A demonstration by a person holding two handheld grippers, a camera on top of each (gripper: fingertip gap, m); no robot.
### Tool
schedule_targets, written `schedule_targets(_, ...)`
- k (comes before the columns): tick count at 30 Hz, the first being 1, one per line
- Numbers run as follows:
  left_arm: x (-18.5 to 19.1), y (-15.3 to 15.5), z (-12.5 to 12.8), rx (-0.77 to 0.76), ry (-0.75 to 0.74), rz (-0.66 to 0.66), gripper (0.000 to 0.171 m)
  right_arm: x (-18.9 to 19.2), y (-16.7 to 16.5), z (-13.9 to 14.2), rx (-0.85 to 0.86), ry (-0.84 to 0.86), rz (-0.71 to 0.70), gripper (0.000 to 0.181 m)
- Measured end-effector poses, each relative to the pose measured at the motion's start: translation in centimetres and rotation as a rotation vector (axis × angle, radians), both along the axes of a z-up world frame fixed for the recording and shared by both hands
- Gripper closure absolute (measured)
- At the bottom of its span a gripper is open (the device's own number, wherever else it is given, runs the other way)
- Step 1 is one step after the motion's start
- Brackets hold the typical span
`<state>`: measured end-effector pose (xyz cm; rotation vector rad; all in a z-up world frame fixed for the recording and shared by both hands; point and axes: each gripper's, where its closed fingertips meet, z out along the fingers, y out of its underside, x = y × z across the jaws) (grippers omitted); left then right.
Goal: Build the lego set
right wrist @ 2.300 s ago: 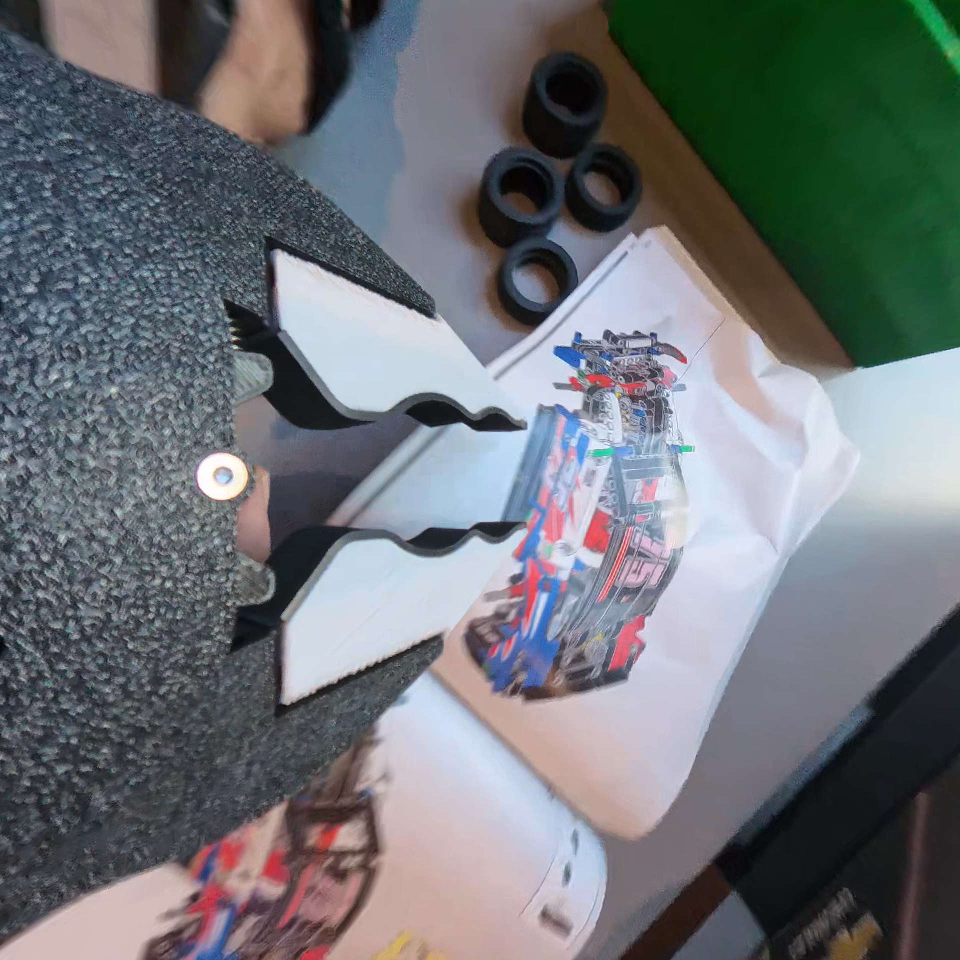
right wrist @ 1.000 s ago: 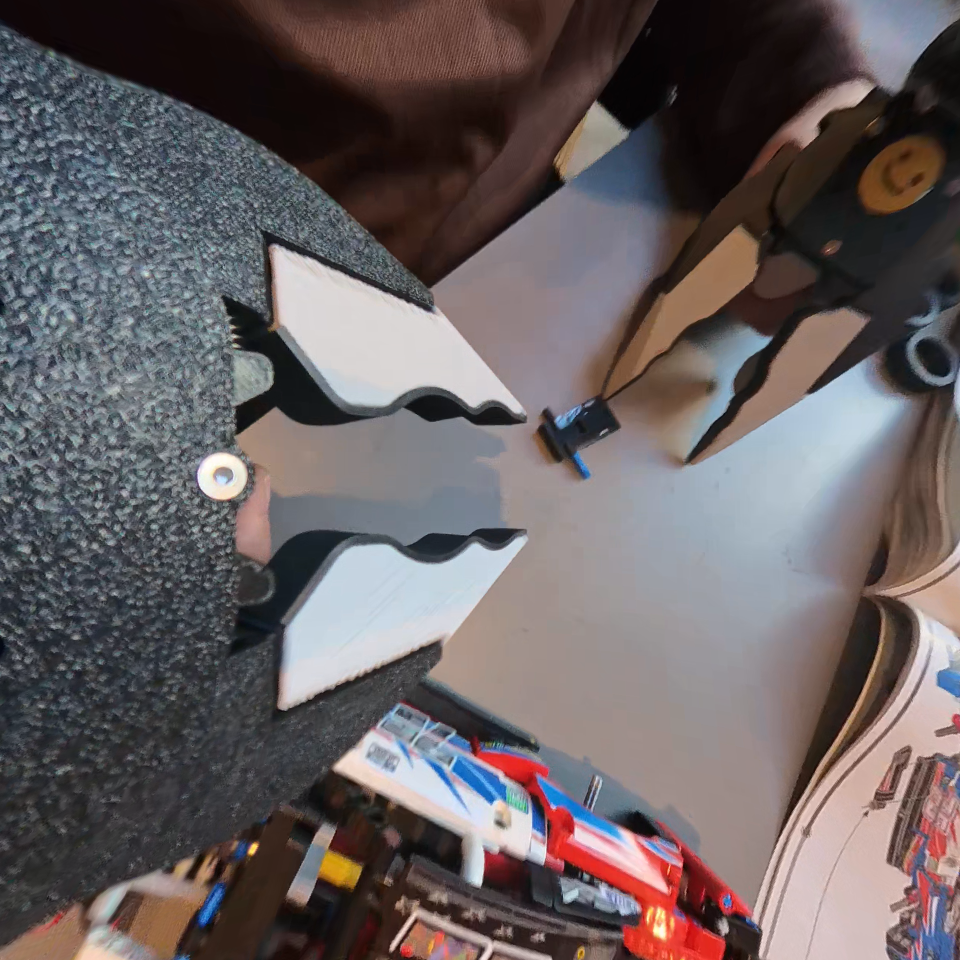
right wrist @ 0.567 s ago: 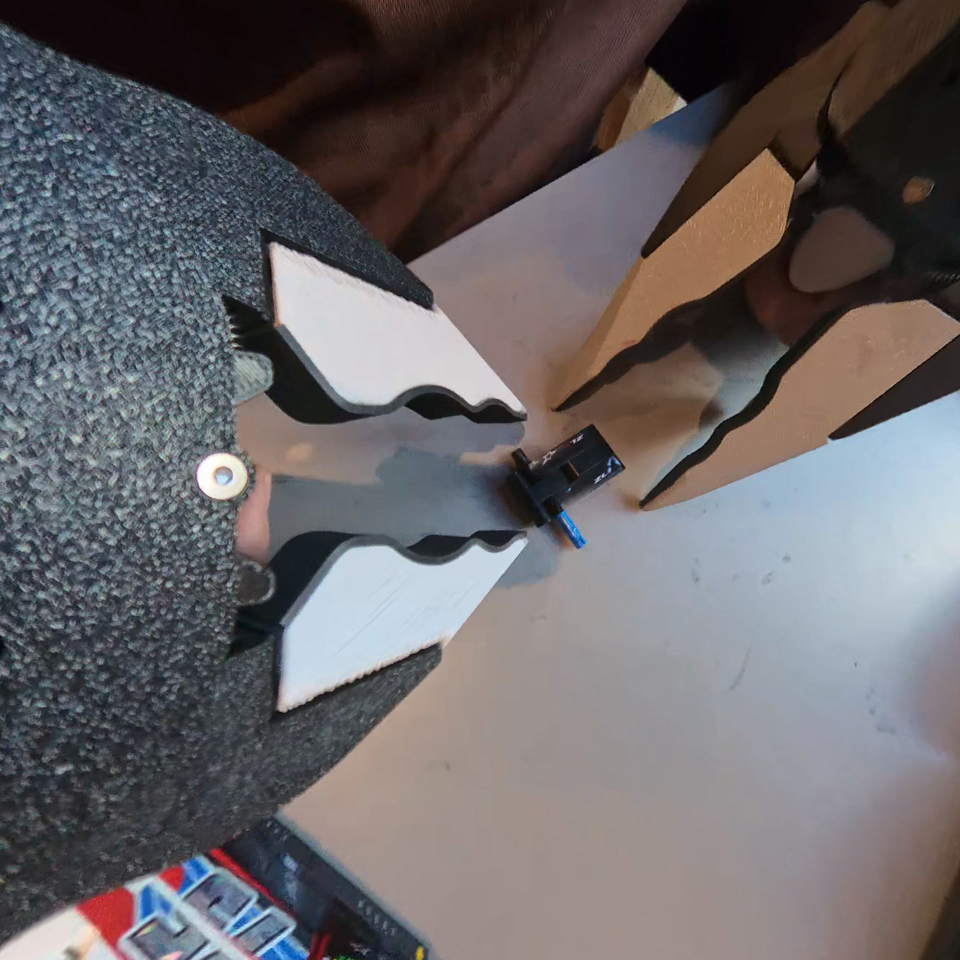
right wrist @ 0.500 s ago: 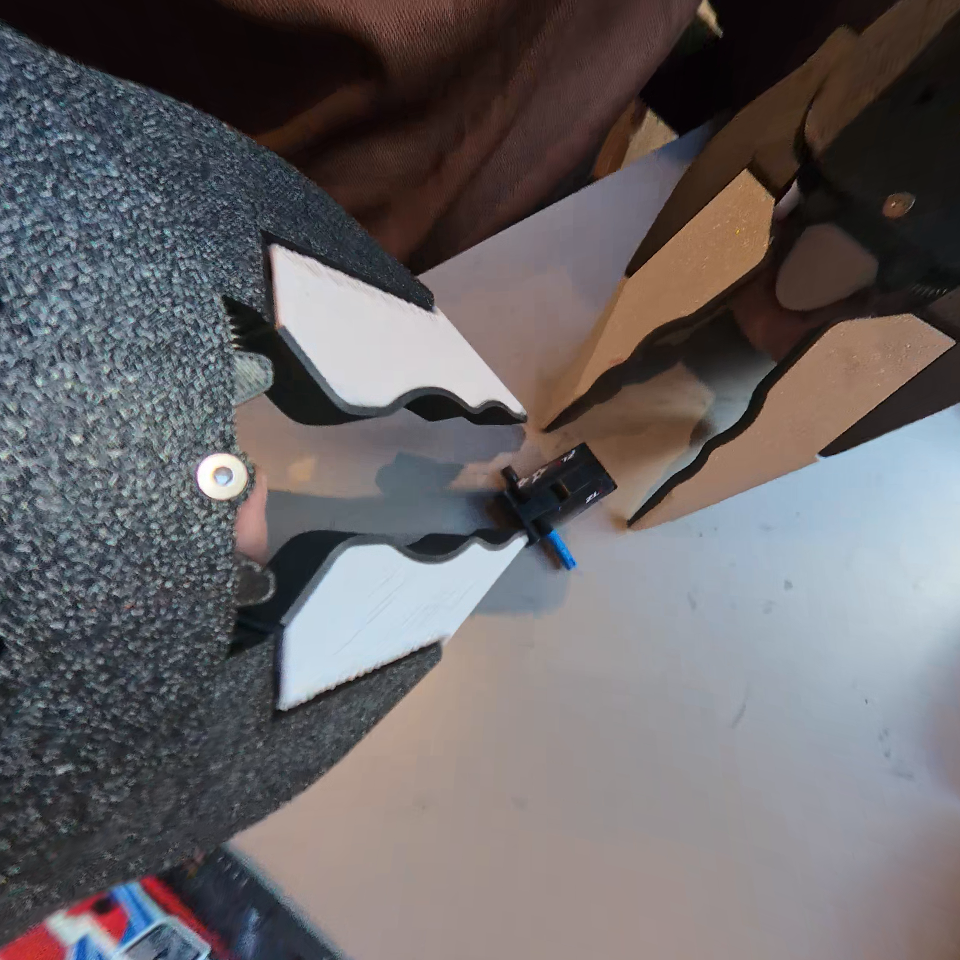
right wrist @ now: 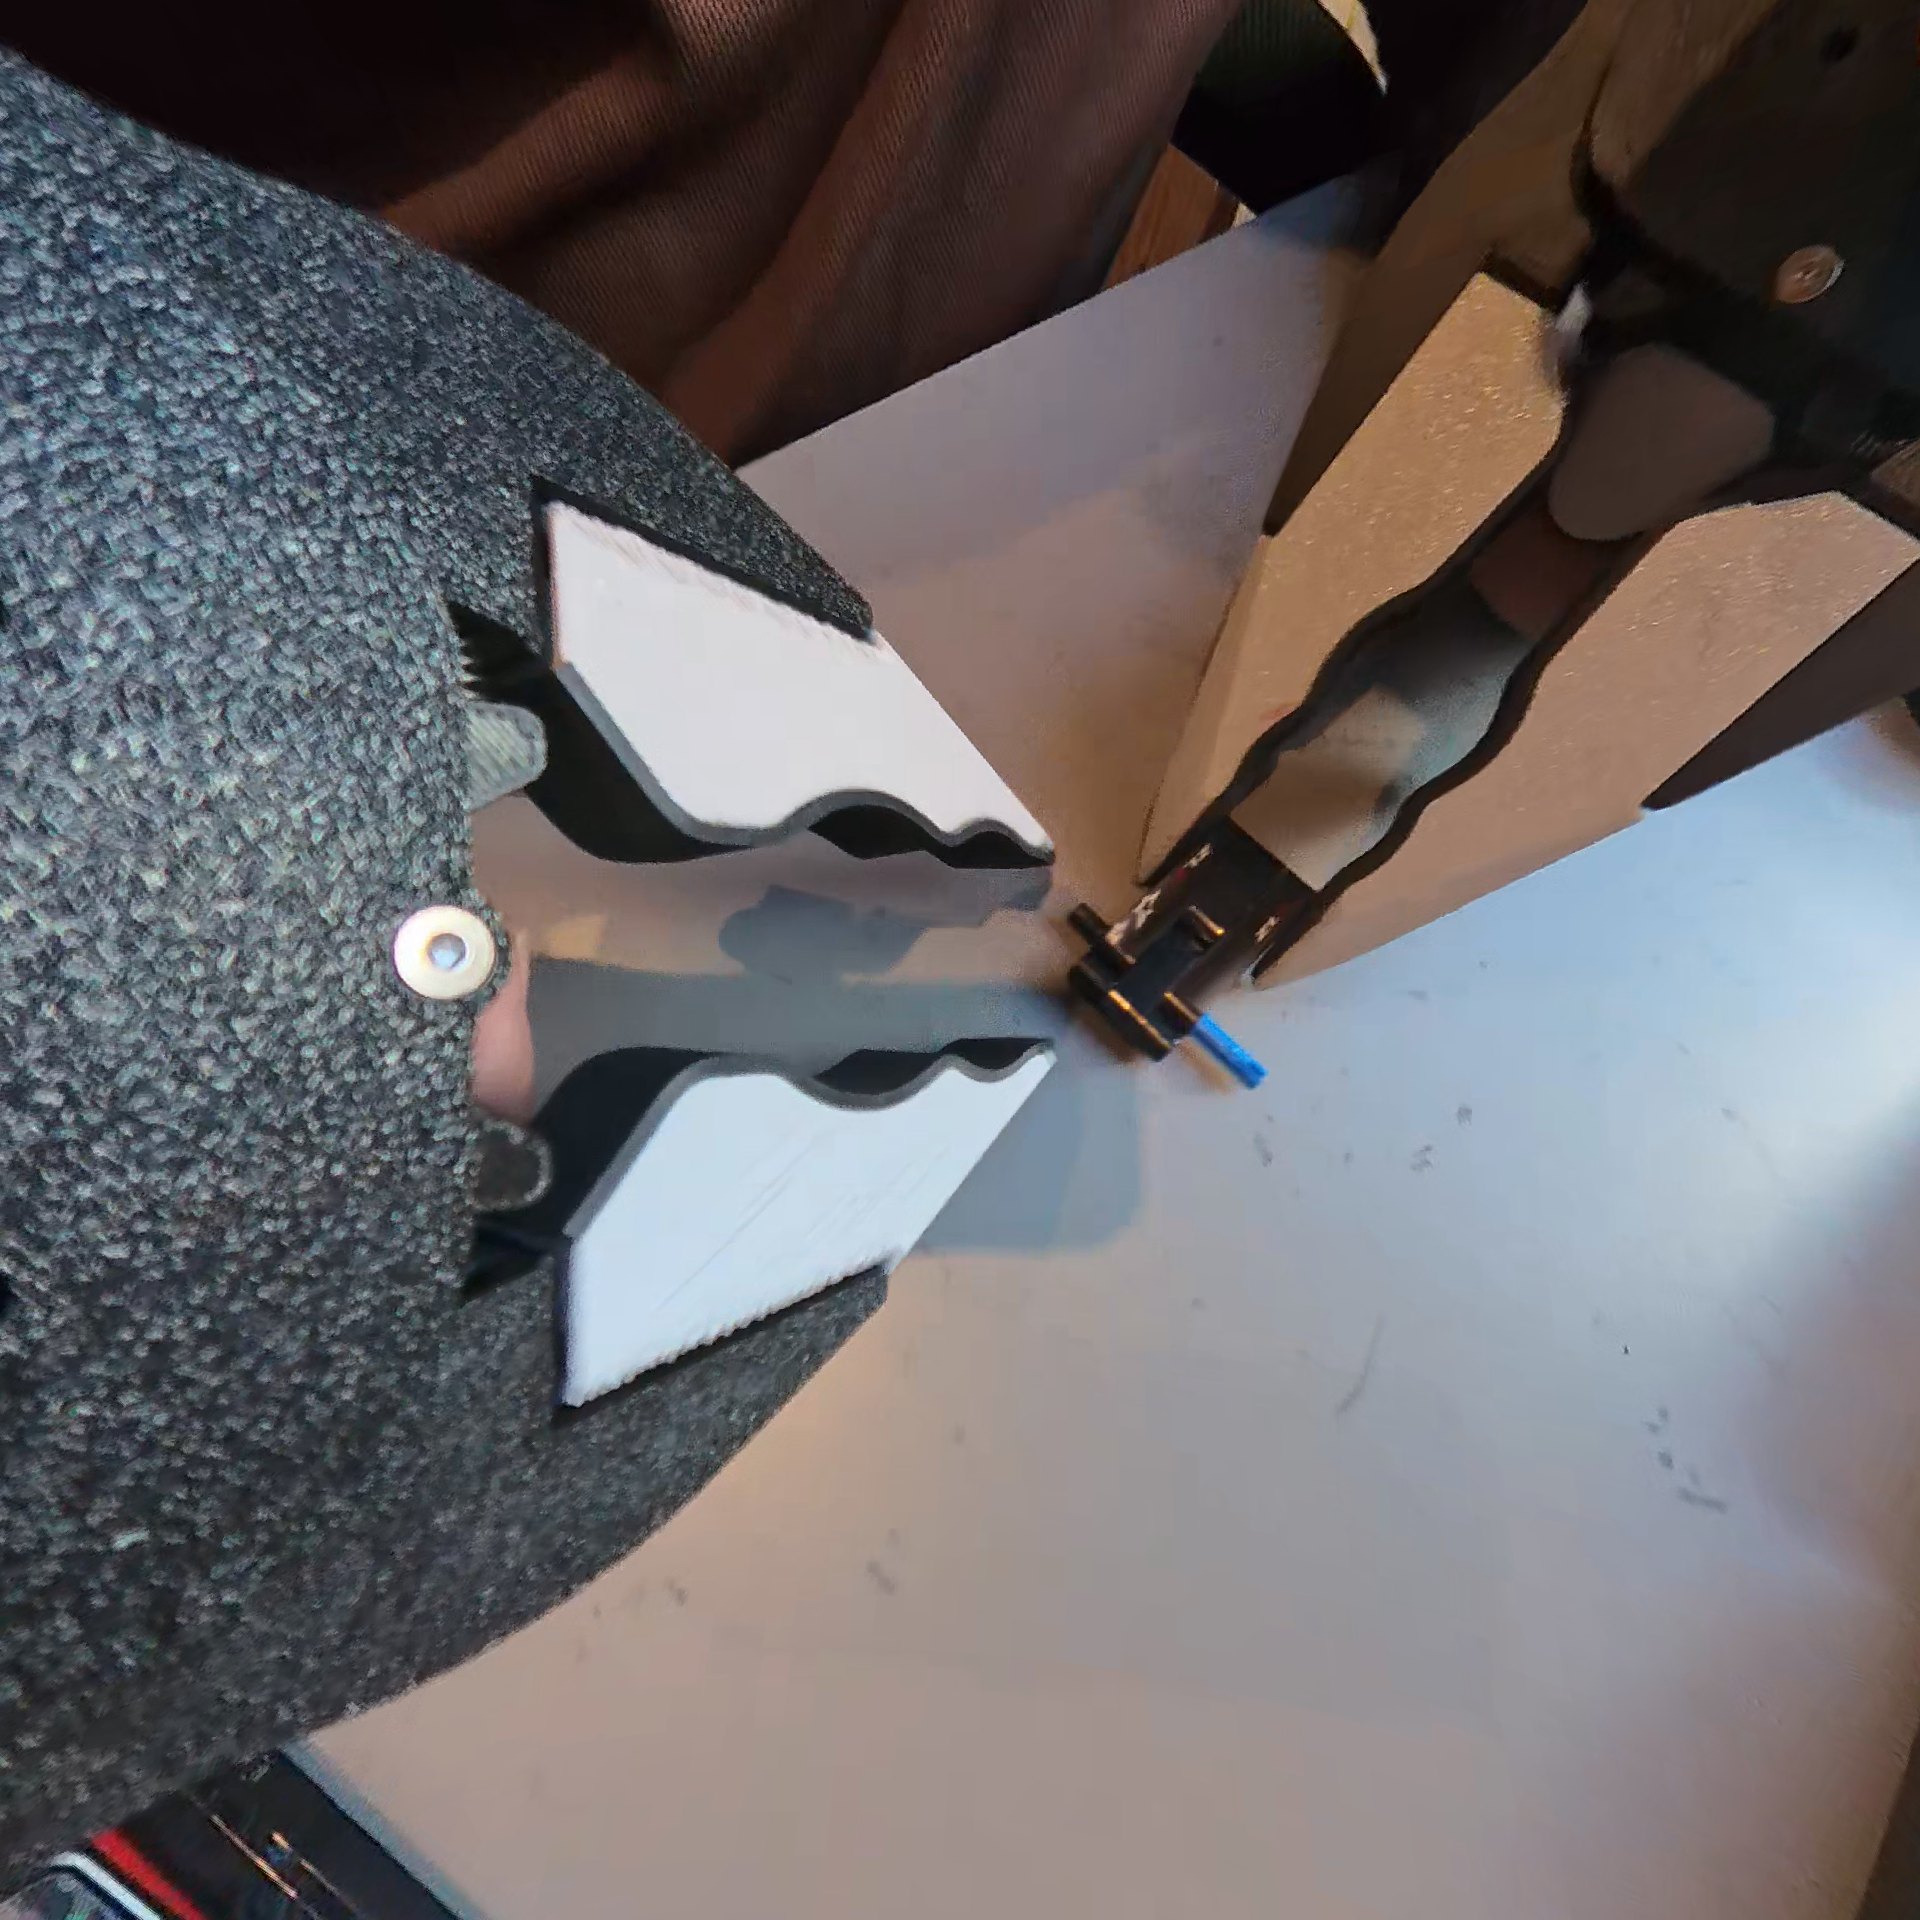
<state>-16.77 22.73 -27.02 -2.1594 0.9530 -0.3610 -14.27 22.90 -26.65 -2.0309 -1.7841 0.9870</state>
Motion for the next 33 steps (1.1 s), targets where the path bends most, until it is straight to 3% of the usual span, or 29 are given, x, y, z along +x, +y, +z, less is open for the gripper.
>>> schedule_targets(8, -1.8, -0.2, 1.0, 0.091, 0.000, -0.037, 0.150, -0.4, -0.1, 0.5, 0.008, 0.081, -0.023, 0.148)
schedule_targets(17, -2.1, -0.3, 2.4, 0.365, 0.117, -0.156, 0.149, -2.0, -0.2, 2.4, 0.017, 0.226, 0.014, 0.148)
schedule_targets(25, -2.4, -0.9, 2.3, 0.368, 0.121, -0.200, 0.150, -3.3, -0.5, 3.1, 0.289, 0.259, 0.189, 0.140)
schedule_targets(33, -3.9, -1.7, 1.1, 0.353, 0.211, -0.195, 0.150, -4.8, -2.0, 1.2, 0.267, 0.251, 0.248, 0.139)
